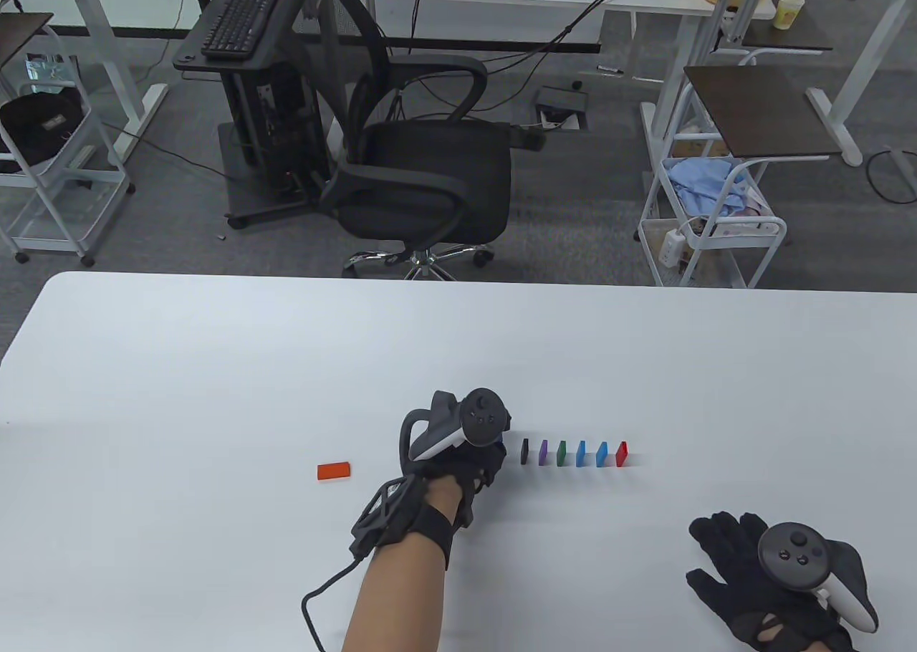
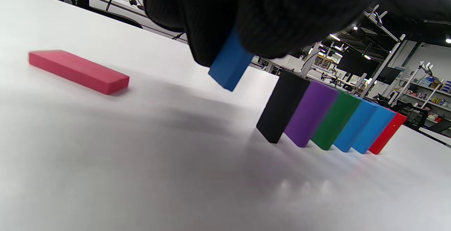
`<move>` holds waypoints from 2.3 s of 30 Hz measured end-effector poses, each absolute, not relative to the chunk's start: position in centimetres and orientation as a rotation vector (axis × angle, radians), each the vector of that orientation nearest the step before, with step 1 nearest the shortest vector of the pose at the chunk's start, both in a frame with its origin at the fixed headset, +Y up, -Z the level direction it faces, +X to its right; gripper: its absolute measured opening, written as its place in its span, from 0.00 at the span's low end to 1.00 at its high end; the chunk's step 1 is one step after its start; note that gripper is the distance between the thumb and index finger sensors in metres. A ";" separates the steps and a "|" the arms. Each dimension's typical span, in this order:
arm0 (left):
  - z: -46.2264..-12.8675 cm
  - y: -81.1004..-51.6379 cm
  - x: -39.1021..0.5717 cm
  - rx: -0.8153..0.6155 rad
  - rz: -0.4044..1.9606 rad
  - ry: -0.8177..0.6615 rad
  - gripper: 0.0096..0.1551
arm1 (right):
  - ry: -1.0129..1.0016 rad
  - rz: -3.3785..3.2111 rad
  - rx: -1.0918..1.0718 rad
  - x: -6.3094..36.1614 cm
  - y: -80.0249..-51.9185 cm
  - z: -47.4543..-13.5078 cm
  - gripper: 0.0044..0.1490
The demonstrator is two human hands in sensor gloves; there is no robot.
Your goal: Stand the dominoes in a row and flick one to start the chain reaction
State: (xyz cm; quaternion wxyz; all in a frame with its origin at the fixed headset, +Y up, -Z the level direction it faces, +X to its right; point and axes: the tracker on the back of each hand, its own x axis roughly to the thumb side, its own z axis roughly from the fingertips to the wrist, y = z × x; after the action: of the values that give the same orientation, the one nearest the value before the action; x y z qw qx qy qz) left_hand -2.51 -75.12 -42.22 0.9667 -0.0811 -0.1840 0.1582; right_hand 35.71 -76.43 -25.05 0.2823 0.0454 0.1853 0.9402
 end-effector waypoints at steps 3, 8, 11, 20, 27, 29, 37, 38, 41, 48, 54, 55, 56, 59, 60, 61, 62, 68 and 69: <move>-42.2 -75.4 -2.4 -0.170 0.337 -0.369 0.32 | 0.495 2.517 0.121 35.7 -76.4 -25.0 0.44; -42.3 -76.1 -2.0 -0.188 0.339 -0.359 0.32 | 0.495 2.514 0.123 35.8 -76.4 -25.1 0.44; -42.4 -76.4 -1.9 -0.197 0.345 -0.356 0.32 | 0.494 2.514 0.123 35.8 -76.4 -25.1 0.44; -42.4 -77.0 -1.5 -0.220 0.352 -0.353 0.32 | 0.493 2.514 0.122 35.8 -76.4 -25.1 0.44; -42.4 -77.2 -1.4 -0.226 0.351 -0.343 0.32 | 0.495 2.512 0.117 35.9 -76.3 -25.1 0.44; -42.4 -77.2 -1.4 -0.232 0.355 -0.341 0.32 | 0.497 2.512 0.117 35.9 -76.3 -25.1 0.44; -42.4 -77.1 -1.4 -0.252 0.355 -0.338 0.33 | 0.501 2.510 0.115 35.9 -76.3 -25.1 0.44; -42.4 -77.1 -1.4 -0.253 0.353 -0.338 0.33 | 0.501 2.511 0.115 35.9 -76.3 -25.1 0.44; -42.4 -77.2 -1.5 -0.251 0.352 -0.337 0.34 | 0.503 2.510 0.113 36.0 -76.3 -25.1 0.44; -42.3 -77.4 -1.7 -0.240 0.350 -0.335 0.34 | 0.505 2.509 0.112 36.0 -76.3 -25.1 0.44; -42.2 -77.5 -1.7 -0.244 0.353 -0.340 0.35 | 0.507 2.506 0.113 36.0 -76.4 -25.1 0.44; -42.2 -77.6 -1.7 -0.246 0.354 -0.341 0.35 | 0.508 2.506 0.112 36.0 -76.4 -25.1 0.44; -42.2 -77.6 -1.7 -0.248 0.354 -0.342 0.35 | 0.509 2.506 0.112 36.0 -76.4 -25.1 0.44; -42.2 -77.6 -1.8 -0.255 0.356 -0.339 0.36 | 0.512 2.504 0.112 35.9 -76.4 -25.1 0.44; -42.2 -77.6 -1.8 -0.256 0.357 -0.338 0.36 | 0.512 2.504 0.112 35.9 -76.4 -25.1 0.44; -42.2 -77.6 -1.8 -0.259 0.358 -0.337 0.36 | 0.513 2.504 0.113 35.9 -76.4 -25.1 0.44; -42.2 -77.6 -1.8 -0.262 0.359 -0.337 0.36 | 0.513 2.504 0.112 35.9 -76.4 -25.1 0.44; -42.0 -77.7 -2.0 -0.274 0.343 -0.344 0.39 | 0.512 2.502 0.112 35.9 -76.4 -25.2 0.44; -42.0 -77.6 -2.0 -0.274 0.341 -0.344 0.40 | 0.512 2.502 0.112 35.9 -76.5 -25.2 0.44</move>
State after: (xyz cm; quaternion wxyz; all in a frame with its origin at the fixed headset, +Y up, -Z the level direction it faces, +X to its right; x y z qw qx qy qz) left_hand -2.02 -77.64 -41.97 0.9616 -0.1352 -0.1696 0.1683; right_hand 35.91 -76.45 -25.16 0.2886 0.0421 0.1916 0.9371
